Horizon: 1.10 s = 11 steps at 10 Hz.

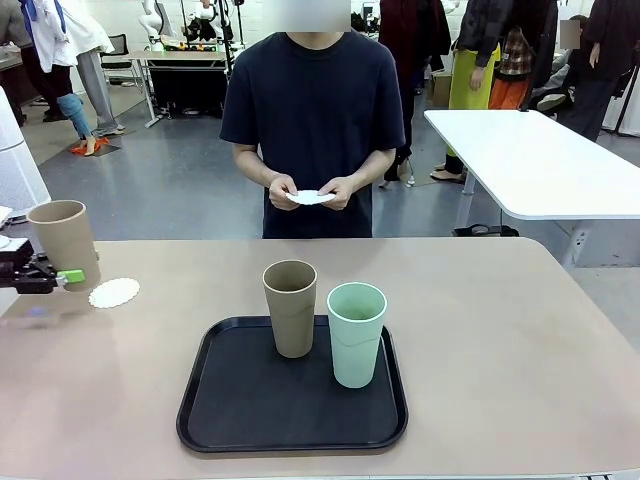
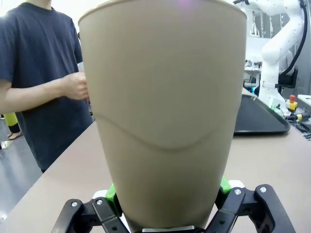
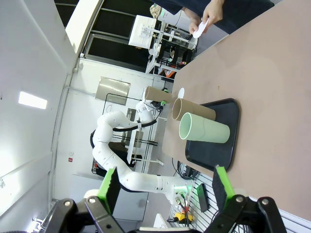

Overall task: Place coasters on the table and set cups on them.
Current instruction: Pick up one Reusable plastic cup and place it on a coaster set by the human.

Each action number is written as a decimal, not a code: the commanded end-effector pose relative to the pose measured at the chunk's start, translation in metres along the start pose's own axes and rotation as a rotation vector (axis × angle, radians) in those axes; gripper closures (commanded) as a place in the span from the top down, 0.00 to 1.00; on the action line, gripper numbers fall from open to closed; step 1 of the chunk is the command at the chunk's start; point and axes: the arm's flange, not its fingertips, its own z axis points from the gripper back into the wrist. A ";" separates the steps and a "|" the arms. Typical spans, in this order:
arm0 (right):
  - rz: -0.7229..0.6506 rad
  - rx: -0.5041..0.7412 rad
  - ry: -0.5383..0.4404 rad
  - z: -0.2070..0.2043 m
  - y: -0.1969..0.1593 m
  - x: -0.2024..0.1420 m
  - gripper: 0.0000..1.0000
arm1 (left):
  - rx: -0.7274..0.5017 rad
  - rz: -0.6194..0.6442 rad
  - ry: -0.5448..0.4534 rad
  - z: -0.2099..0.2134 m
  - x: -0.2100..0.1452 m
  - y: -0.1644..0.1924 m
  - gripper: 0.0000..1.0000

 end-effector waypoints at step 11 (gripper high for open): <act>-0.004 0.006 -0.013 -0.002 0.000 0.001 1.00 | -0.022 -0.014 0.045 -0.034 -0.008 0.010 0.78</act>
